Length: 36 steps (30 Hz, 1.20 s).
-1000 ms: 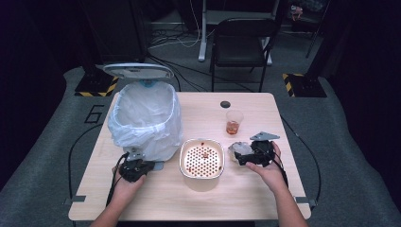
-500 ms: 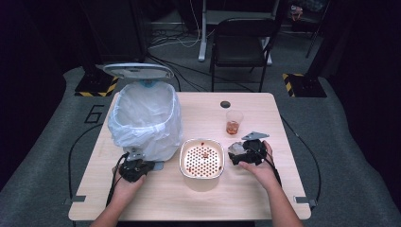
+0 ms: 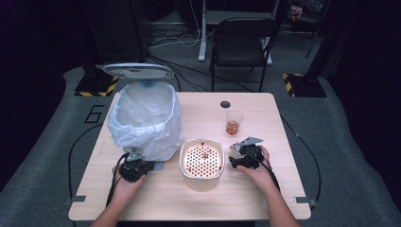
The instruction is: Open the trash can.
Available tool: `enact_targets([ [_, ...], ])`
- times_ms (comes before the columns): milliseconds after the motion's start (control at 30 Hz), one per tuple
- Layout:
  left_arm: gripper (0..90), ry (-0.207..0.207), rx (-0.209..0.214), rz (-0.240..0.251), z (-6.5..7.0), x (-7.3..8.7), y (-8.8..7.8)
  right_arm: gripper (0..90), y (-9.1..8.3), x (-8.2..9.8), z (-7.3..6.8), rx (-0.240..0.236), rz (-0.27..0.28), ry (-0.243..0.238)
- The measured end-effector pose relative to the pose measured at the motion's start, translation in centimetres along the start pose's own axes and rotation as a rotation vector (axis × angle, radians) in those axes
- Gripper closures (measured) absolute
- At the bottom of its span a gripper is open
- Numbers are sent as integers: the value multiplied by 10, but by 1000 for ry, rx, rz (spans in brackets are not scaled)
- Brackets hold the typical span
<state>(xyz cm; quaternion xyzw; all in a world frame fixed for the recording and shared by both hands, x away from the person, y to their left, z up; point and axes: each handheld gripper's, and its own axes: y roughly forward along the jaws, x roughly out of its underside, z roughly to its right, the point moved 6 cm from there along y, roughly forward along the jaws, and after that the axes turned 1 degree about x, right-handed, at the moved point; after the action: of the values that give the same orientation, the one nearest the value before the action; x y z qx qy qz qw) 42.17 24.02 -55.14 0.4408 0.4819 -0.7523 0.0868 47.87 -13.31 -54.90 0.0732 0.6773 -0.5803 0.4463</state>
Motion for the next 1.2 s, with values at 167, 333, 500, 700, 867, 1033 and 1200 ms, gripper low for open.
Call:
enact_targets([
  [167, 900, -3, 1, 1, 0, 0, 0, 360, -3, 3, 5, -1, -1, 33],
  [333, 900, -3, 0, 1, 0, 0, 0, 470, -3, 7, 10, 2, -5, 43],
  [500, 900, -4, 0, 1, 0, 0, 0, 607, -3, 7, 17, -16, 5, 68],
  [700, 900, 10, -5, -8, -1, 0, -1, 738, -6, 6, 20, -56, 12, 90],
  [867, 900, 7, -6, -7, 0, 0, 0, 748, -15, 1, 20, -80, 33, 122],
  [1033, 900, -4, -6, 7, 1, 0, 0, 748, -26, -7, 20, -99, 46, 129],
  [1200, 900, 16, -9, -7, -1, 0, 0, 748, -41, -18, 19, -129, 71, 138],
])
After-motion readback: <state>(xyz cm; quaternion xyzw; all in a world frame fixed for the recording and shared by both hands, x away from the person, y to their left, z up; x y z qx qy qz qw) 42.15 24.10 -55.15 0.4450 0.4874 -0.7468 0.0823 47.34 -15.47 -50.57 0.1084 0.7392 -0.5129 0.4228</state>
